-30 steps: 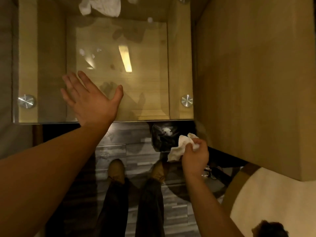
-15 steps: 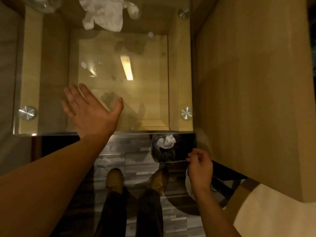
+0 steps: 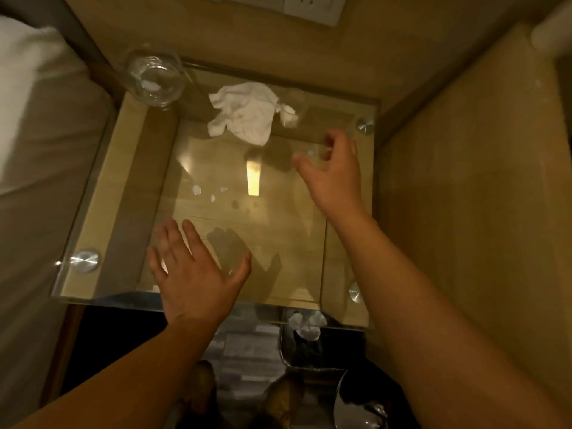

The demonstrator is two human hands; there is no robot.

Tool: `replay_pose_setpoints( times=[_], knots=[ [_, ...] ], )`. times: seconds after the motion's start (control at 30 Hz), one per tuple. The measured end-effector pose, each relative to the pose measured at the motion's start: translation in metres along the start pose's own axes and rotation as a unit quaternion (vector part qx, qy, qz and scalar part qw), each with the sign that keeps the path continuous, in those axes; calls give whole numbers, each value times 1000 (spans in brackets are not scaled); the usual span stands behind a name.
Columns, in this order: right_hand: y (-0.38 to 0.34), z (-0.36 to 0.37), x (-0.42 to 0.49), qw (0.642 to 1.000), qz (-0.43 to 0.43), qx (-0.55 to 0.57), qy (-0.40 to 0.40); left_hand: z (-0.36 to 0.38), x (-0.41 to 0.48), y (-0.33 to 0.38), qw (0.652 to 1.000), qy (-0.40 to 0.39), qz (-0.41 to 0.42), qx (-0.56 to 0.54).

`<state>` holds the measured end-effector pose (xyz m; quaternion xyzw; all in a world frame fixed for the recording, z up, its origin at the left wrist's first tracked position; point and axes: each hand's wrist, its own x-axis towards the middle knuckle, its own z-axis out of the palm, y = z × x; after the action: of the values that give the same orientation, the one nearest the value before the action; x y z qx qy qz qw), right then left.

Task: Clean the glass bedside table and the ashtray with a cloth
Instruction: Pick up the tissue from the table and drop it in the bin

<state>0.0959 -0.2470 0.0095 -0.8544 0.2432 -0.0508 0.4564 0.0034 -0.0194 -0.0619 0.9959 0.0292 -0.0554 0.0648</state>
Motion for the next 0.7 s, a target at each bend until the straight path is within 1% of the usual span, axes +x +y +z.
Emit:
replay_pose_setpoints(
  times=[0.17, 0.27, 0.37, 0.47, 0.57, 0.7],
  knots=[
    [-11, 26, 75, 1000, 13, 5, 5, 1, 2, -1, 1000, -5, 0, 2],
    [-14, 34, 95, 1000, 7, 12, -19, 1, 4, -1, 1000, -9, -2, 9],
    [-14, 39, 107, 1000, 7, 14, -19, 1, 5, -1, 1000, -12, -3, 9],
    [-15, 40, 110, 999, 17, 24, -13, 1, 5, -2, 1000, -17, -5, 9],
    [-16, 34, 101, 999, 12, 29, 10, 1, 7, -2, 1000, -17, -6, 8],
    [-23, 1, 48, 998, -4, 53, 36, -1, 10, 0, 1000, -22, -7, 3]
  ],
)
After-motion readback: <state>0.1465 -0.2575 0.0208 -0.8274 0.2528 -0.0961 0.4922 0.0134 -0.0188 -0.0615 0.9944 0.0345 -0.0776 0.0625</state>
